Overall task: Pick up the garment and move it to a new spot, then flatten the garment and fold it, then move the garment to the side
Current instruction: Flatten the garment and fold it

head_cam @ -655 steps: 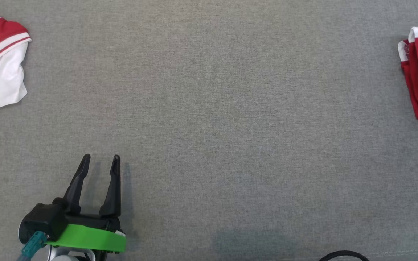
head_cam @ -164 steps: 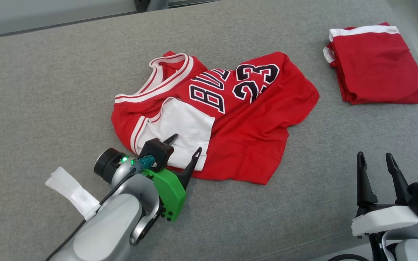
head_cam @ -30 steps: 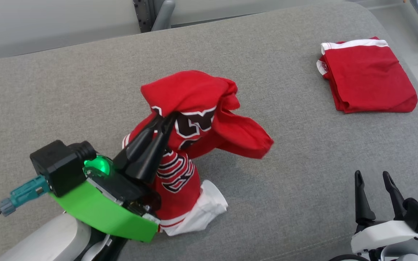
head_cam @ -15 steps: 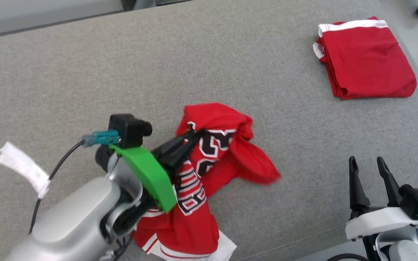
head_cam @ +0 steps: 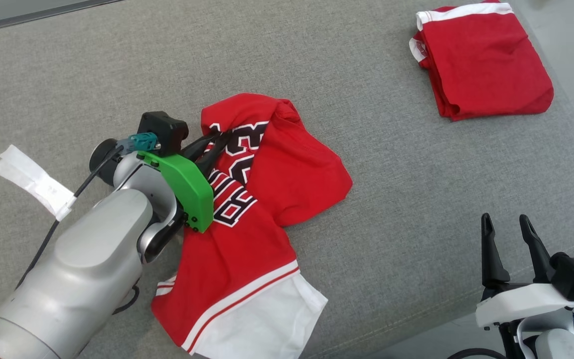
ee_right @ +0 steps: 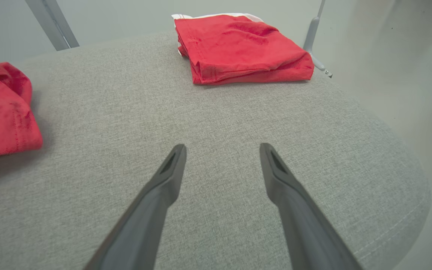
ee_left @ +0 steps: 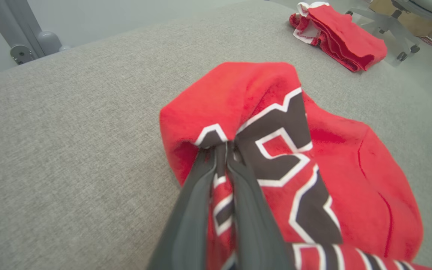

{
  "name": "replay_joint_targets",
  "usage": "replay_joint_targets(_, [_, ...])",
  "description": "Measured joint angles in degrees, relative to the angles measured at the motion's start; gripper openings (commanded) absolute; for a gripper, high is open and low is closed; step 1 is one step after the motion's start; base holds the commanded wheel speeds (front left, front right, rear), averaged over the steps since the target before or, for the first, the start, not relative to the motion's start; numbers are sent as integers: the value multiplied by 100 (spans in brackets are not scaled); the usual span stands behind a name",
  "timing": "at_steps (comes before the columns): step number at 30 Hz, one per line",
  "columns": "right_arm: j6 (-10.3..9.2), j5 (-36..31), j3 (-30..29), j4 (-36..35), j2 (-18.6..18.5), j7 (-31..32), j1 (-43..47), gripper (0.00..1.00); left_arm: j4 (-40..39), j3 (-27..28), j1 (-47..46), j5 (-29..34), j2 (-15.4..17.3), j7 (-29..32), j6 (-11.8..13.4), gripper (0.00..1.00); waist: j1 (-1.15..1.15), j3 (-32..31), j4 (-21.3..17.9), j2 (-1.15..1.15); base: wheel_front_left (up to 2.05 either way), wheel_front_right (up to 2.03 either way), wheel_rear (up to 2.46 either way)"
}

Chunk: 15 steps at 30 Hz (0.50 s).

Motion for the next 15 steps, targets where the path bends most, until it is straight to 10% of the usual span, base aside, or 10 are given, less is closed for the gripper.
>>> replay_joint_targets(5, [0, -3, 3, 21, 0, 0, -2, 100, 452, 18, -196, 25, -276, -383, -104, 0, 0, -85, 40, 0, 0, 0, 0])
replay_joint_targets(7, [0, -11, 1, 24, 1, 0, -1, 100, 564, 9, -195, 22, -374, -502, -125, 41, 0, -121, 80, 0, 0, 0, 0])
replay_joint_targets(8, [0, -13, 2, 26, 1, 0, 1, 100, 605, 13, -189, 4, -420, -556, -126, 96, 0, -141, 101, 0, 0, 0, 0])
replay_joint_targets(15, [0, -79, -93, 13, 0, 0, 103, 100, 504, 435, 218, -183, -517, -950, 160, 100, 0, -279, 316, 0, 0, 0, 0])
